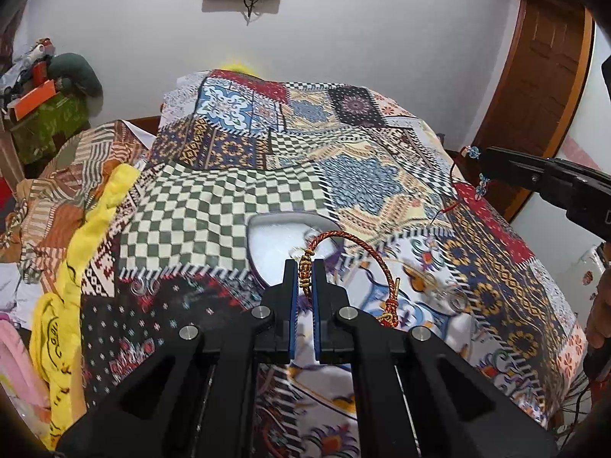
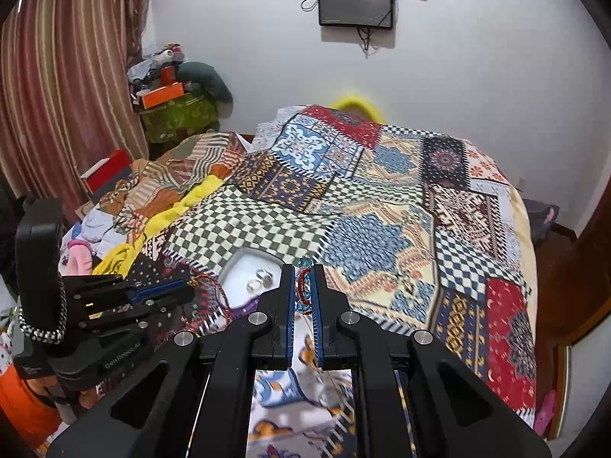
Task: Organize jewelry
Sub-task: 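Carry both bracelets into the purple heart tin and release them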
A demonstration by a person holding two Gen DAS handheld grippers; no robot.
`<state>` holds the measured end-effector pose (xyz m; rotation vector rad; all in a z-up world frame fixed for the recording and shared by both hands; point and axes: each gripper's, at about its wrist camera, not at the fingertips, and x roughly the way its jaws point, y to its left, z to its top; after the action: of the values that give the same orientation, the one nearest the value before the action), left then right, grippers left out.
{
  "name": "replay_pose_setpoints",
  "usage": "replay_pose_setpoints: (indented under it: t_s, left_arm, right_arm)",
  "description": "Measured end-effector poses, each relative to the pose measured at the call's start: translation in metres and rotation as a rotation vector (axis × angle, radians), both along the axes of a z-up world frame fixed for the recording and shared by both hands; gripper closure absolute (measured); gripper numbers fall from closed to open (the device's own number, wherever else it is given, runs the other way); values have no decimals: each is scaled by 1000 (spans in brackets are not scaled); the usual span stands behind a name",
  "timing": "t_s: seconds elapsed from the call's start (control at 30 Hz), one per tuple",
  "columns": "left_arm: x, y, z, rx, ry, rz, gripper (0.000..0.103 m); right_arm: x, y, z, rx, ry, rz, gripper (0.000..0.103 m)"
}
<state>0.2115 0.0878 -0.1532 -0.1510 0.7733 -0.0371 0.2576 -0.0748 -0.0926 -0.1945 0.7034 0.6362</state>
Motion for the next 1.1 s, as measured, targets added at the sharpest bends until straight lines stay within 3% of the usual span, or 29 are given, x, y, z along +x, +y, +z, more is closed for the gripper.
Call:
replay_pose_setpoints:
  t_s: [0.47,0.67,1.1]
  left_arm:
    - [45,35,-20,21,33,49,98]
    - [62,46,-37,-11,81,50,98]
    - [81,36,-55,18,123,3,98]
  right_arm:
    - [34,41,-19,15,86,58,96]
    - [42,54,-28,27,129,86,96]
    - [60,80,-54,-7,256,140,96]
